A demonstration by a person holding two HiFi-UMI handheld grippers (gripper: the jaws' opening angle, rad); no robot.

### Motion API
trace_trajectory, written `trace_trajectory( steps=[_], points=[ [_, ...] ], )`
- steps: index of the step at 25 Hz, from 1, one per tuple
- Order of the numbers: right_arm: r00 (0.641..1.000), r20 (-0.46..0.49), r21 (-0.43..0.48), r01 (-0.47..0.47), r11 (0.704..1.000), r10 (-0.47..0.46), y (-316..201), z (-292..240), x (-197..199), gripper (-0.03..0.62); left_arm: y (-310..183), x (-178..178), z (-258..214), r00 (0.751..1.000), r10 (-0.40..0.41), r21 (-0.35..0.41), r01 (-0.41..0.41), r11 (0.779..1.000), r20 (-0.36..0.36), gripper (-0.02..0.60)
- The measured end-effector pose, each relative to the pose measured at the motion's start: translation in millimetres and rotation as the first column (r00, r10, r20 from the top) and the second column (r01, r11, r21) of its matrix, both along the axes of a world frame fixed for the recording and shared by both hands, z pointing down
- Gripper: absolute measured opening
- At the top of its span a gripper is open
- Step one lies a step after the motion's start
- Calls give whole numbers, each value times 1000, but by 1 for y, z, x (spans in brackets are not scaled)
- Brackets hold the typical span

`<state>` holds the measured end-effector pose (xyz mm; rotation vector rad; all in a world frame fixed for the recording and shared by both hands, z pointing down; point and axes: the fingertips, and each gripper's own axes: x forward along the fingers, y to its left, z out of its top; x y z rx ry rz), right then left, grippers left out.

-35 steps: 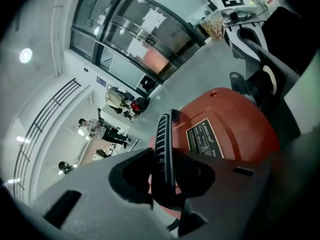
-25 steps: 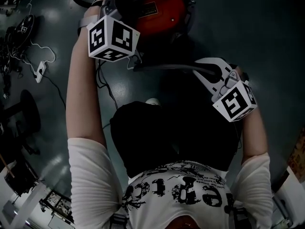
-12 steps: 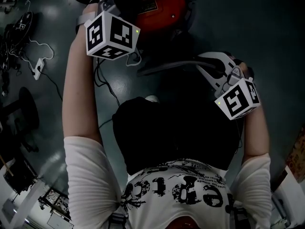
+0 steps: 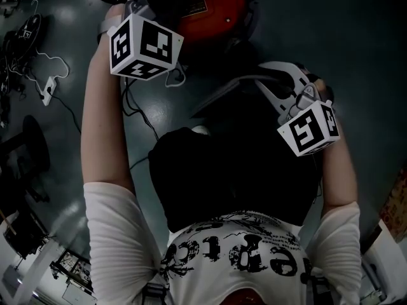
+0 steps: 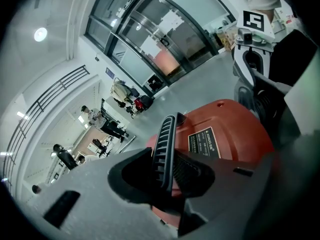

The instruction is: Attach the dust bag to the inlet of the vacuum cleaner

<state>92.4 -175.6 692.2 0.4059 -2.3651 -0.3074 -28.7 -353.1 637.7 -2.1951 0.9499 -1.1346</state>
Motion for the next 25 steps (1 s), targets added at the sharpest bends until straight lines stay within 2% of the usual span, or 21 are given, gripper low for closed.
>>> trace_trajectory(
  steps=[7,13,17,22,25],
  points=[
    [985,44,-45,-164,985,166,-4,-1,3,49,0,1,-1,1000,-12,-6,12,1000,-8,106],
    [965,60,-25,-255,967,256,-12,0,4,50,-1,1,-1,1000,-14,-11,14,1000,-17,106],
    [957,62,-8,-283,959,283,-16,0,4,51,0,1,-2,1000,-12,-11,11,1000,-22,106],
    [965,57,-137,-247,959,256,-15,2,0,52,0,2,-3,1000,-13,-12,13,1000,-27,106],
    [967,58,-180,-233,956,247,-14,4,-1,51,0,2,-1,1000,-3,-14,3,1000,-31,106]
  ],
)
